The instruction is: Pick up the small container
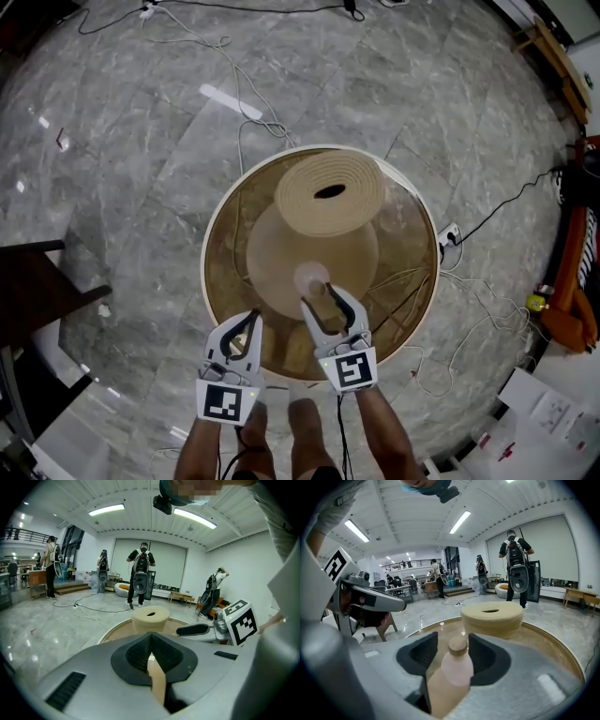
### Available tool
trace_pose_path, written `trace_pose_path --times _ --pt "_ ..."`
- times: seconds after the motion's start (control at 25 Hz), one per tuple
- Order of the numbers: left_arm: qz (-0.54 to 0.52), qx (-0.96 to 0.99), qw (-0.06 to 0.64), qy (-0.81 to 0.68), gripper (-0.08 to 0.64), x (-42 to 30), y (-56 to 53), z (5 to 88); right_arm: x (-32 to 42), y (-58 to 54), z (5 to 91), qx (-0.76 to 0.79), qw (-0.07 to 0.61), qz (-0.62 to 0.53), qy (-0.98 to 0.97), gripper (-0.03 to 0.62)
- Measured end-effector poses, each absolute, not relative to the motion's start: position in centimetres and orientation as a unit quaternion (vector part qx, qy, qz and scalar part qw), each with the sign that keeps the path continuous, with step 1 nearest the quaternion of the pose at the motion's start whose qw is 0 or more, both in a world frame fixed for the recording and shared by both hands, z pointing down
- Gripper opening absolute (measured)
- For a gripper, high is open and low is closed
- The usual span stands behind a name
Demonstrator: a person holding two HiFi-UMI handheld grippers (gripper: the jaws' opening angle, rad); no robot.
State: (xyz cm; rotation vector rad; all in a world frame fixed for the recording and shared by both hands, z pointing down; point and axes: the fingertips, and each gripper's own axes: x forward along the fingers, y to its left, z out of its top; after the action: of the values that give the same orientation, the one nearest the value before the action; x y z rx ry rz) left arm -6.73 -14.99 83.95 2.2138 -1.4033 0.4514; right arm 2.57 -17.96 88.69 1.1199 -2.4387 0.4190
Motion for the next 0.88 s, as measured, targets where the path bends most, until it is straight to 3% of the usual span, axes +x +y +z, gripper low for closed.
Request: trace_pose_path --times 0.6,0.88 --pt "0.168 0.799 0.253 -0.519 0.017 -7.3 -15.2 85.9 1.2 -20.0 92.2 0.39 0.214 0.151 -0.882 0.201" --pt "0.173 0.796 0.253 -0.523 0.017 -7.9 -15.2 86.4 1.5 -20.3 92.5 0.402 0.229 0.125 -0.878 0.13"
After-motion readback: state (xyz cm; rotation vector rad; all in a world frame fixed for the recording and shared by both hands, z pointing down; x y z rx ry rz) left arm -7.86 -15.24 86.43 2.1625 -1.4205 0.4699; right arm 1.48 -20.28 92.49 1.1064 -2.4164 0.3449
